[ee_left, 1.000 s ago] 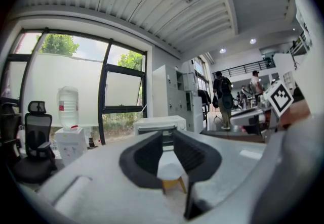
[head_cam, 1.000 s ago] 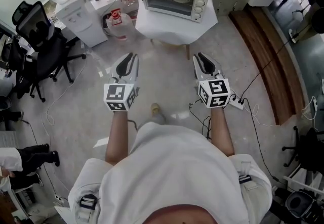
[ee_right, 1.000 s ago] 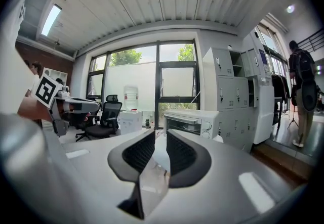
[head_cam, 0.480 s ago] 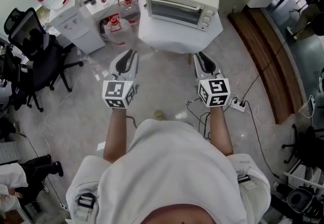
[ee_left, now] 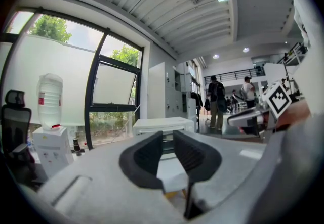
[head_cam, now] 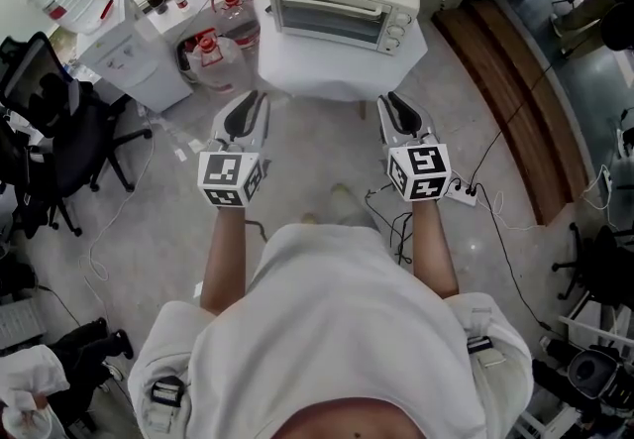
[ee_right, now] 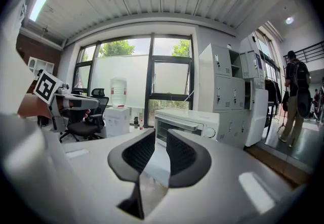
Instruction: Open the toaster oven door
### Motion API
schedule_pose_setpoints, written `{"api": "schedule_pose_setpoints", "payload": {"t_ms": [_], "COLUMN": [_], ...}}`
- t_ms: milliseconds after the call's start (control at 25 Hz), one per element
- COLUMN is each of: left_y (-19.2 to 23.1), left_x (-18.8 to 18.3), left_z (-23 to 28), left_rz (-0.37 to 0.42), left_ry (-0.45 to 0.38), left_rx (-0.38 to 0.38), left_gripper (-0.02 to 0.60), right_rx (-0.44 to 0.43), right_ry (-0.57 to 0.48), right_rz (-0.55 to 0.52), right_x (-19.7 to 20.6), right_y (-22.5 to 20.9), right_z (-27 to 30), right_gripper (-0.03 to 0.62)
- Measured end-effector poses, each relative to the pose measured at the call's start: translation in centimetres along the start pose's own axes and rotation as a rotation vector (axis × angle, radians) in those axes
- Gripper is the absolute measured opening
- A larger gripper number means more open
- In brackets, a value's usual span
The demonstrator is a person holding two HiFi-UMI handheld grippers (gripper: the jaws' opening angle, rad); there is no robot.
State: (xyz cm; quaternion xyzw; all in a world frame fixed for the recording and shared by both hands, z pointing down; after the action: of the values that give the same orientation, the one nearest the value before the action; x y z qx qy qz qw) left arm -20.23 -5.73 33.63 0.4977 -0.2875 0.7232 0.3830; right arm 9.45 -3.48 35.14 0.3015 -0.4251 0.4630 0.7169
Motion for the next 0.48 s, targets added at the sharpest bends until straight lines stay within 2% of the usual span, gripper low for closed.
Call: {"api": "schedule_pose_setpoints", "payload": {"t_ms": [480], "left_y": [3.5], "left_x": [-2.6], "left_z": [7.5], "left_rz": [0.039], "left_ry": [0.004], "left_rx": [0.0], "left_gripper": [0.063], "right_rx": [-0.017], "right_ry": [-0.022], "right_rz": [0.017], "right_x": [-2.6], "right_y": [-4.2], "right_z": [7.3], "right_gripper": [0.057]}}
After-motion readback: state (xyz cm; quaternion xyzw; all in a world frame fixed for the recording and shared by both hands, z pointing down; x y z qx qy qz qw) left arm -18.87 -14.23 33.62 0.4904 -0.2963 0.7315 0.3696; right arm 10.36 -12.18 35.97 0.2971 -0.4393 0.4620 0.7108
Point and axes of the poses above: the fingertips, and each gripper's own axes: z forward along the fingers, y to its left, x out of its underside, the point moved 9 cm from there along -z, backward along the fingers, and after that the axes turned 15 degrees about y, right-handed, at the moved point
